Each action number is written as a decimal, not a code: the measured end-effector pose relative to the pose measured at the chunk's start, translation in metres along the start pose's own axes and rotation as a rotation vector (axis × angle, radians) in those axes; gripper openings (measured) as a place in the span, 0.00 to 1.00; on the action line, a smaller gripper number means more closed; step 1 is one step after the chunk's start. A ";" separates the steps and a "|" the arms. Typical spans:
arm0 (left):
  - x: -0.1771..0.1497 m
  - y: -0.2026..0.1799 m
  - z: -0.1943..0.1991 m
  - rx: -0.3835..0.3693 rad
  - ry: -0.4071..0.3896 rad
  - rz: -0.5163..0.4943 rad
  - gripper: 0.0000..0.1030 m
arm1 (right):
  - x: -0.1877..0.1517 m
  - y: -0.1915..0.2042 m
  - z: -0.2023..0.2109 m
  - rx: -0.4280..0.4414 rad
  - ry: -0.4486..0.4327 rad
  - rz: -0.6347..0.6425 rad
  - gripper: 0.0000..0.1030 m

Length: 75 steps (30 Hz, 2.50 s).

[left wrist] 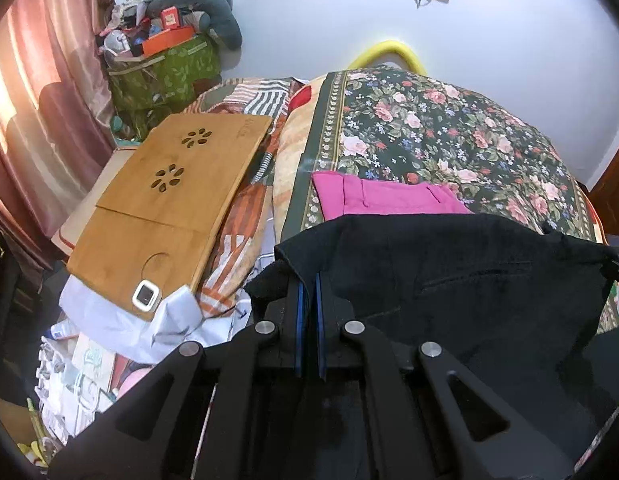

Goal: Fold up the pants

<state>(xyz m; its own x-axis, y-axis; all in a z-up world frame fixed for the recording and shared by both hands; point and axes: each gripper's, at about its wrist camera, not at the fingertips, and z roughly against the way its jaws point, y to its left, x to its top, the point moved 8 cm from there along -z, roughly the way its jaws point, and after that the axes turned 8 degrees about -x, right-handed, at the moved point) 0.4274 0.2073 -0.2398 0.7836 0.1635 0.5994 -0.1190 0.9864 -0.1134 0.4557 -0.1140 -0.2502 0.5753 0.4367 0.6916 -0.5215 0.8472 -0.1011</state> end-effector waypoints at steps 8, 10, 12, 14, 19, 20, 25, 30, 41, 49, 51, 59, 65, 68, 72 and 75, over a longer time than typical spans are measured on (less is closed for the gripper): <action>-0.045 -0.002 0.043 0.005 -0.031 -0.010 0.04 | -0.034 0.023 0.050 0.031 -0.020 -0.041 0.05; -0.058 0.000 0.053 0.003 -0.033 0.000 0.04 | -0.045 0.030 0.059 0.041 -0.016 -0.045 0.05; -0.071 0.002 0.060 0.007 -0.031 0.005 0.04 | -0.054 0.037 0.065 0.046 -0.010 -0.049 0.05; -0.086 0.005 0.067 0.015 -0.030 0.010 0.04 | -0.065 0.045 0.072 0.052 -0.008 -0.046 0.05; -0.125 0.014 0.075 0.028 -0.001 0.029 0.04 | -0.095 0.069 0.085 0.058 0.009 -0.033 0.05; -0.131 0.015 0.075 0.029 0.003 0.033 0.04 | -0.102 0.072 0.086 0.058 0.015 -0.029 0.05; -0.172 0.022 0.074 0.016 0.049 0.060 0.03 | -0.134 0.087 0.084 0.063 0.061 -0.038 0.05; -0.211 0.022 0.064 0.048 0.111 0.044 0.00 | -0.156 0.096 0.080 0.068 0.092 -0.060 0.05; -0.216 0.019 0.073 0.033 0.103 0.042 0.03 | -0.153 0.096 0.095 0.075 0.122 -0.060 0.13; -0.161 -0.017 0.086 -0.028 -0.001 -0.002 0.76 | -0.140 0.057 0.111 0.075 0.099 -0.181 0.37; -0.150 -0.028 0.083 -0.040 0.002 -0.013 0.82 | -0.132 0.043 0.111 0.047 0.085 -0.203 0.41; -0.104 -0.063 0.050 -0.090 0.026 -0.022 0.86 | -0.090 -0.001 0.080 -0.002 0.060 -0.244 0.47; -0.082 -0.071 0.010 -0.097 0.064 -0.016 0.86 | -0.063 -0.014 0.025 0.006 0.102 -0.203 0.47; -0.073 -0.073 -0.008 -0.081 0.073 -0.036 0.86 | -0.053 -0.013 -0.006 0.017 0.130 -0.182 0.47; -0.066 -0.073 -0.033 -0.051 0.095 -0.070 0.86 | -0.043 -0.010 -0.049 0.040 0.176 -0.172 0.47; -0.066 -0.075 -0.047 -0.039 0.112 -0.094 0.86 | -0.037 -0.006 -0.084 0.054 0.213 -0.168 0.47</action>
<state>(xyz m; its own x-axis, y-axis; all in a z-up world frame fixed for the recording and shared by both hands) 0.4135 0.1222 -0.3079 0.8536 0.0653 0.5168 -0.0197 0.9955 -0.0932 0.4907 -0.1097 -0.3349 0.7733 0.3499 0.5287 -0.4370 0.8983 0.0447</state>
